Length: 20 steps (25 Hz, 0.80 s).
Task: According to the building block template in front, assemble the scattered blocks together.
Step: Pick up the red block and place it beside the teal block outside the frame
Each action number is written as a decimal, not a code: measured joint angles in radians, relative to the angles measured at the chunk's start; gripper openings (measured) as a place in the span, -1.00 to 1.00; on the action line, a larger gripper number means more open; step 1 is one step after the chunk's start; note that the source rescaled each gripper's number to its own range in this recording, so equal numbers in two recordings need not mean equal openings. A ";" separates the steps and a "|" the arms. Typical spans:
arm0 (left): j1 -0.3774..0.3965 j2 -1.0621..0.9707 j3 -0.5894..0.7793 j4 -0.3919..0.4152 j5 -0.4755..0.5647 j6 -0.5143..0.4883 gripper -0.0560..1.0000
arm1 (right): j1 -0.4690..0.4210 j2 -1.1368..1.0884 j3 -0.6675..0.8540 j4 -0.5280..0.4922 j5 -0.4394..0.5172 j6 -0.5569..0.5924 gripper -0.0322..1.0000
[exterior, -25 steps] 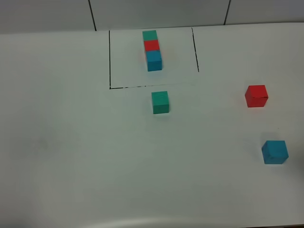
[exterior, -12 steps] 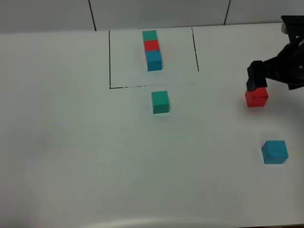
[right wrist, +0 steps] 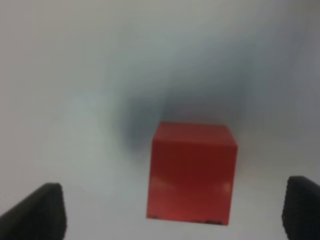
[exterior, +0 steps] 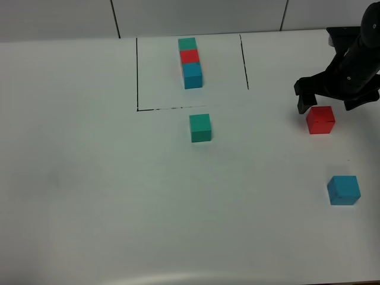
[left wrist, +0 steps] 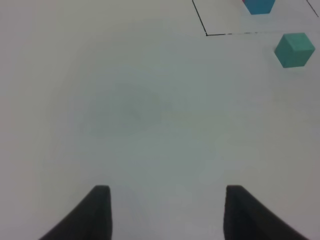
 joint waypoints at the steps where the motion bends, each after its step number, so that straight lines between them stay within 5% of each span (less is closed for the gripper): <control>1: 0.000 0.000 0.000 0.000 0.000 0.000 -0.69 | 0.000 0.014 -0.008 -0.012 0.005 0.001 0.52; 10: 0.000 0.000 0.000 0.000 0.000 0.000 -0.69 | 0.000 0.106 -0.028 -0.056 0.014 0.001 0.47; 13: 0.000 0.000 0.000 0.000 0.000 0.000 -0.69 | 0.000 0.113 -0.029 -0.059 0.019 0.001 0.02; 16: 0.000 0.000 0.000 0.000 0.000 0.000 -0.69 | 0.000 0.113 -0.041 -0.060 0.056 0.001 -0.94; 20: 0.000 0.000 0.000 0.000 0.000 0.000 -0.69 | 0.016 0.113 -0.093 -0.070 0.173 -0.036 -0.89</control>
